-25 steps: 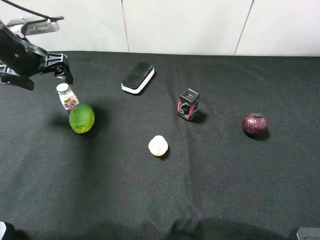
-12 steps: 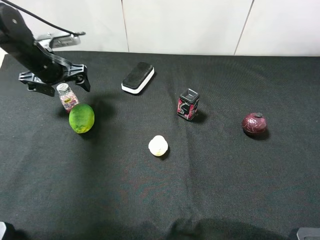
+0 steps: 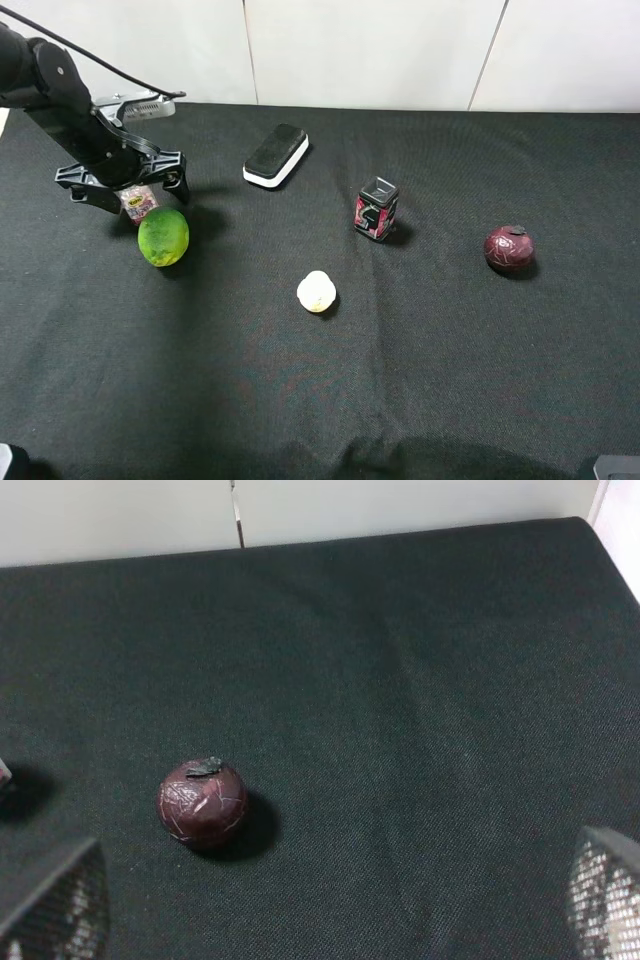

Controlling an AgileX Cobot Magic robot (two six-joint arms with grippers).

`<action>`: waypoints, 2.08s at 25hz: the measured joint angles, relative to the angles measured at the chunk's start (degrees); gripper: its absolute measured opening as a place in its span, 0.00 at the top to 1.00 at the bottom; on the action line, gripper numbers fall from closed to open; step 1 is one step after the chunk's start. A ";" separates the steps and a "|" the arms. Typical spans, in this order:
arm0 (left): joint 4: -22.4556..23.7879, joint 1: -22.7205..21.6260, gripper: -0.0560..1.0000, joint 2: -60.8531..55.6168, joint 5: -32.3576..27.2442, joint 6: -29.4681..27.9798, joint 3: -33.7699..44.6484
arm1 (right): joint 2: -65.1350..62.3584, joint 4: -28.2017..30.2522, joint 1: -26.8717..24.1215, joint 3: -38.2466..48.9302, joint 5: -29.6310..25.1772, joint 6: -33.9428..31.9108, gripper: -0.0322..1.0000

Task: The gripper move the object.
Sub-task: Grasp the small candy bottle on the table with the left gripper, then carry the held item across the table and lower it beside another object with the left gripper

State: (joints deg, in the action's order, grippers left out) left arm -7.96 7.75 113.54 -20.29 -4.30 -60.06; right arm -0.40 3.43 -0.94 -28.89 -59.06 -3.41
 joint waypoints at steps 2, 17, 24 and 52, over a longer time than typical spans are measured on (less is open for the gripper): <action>0.00 0.00 0.08 0.28 0.13 0.00 -0.13 | 0.00 -0.02 0.00 0.00 0.00 0.00 0.30; -0.90 0.00 0.54 0.66 1.82 -0.06 -0.39 | 0.00 -0.02 0.00 0.00 0.00 0.00 0.30; -1.10 0.00 0.54 0.60 2.04 -0.06 -0.39 | 0.00 -0.02 0.00 0.00 0.00 0.00 0.30; -1.50 0.12 0.54 -5.55 -24.69 -0.06 -15.95 | 0.00 -0.02 0.00 0.00 0.00 0.00 0.30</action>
State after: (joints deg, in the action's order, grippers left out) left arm -9.46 7.87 107.99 -44.98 -4.37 -76.01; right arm -0.40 3.41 -0.94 -28.89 -59.06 -3.41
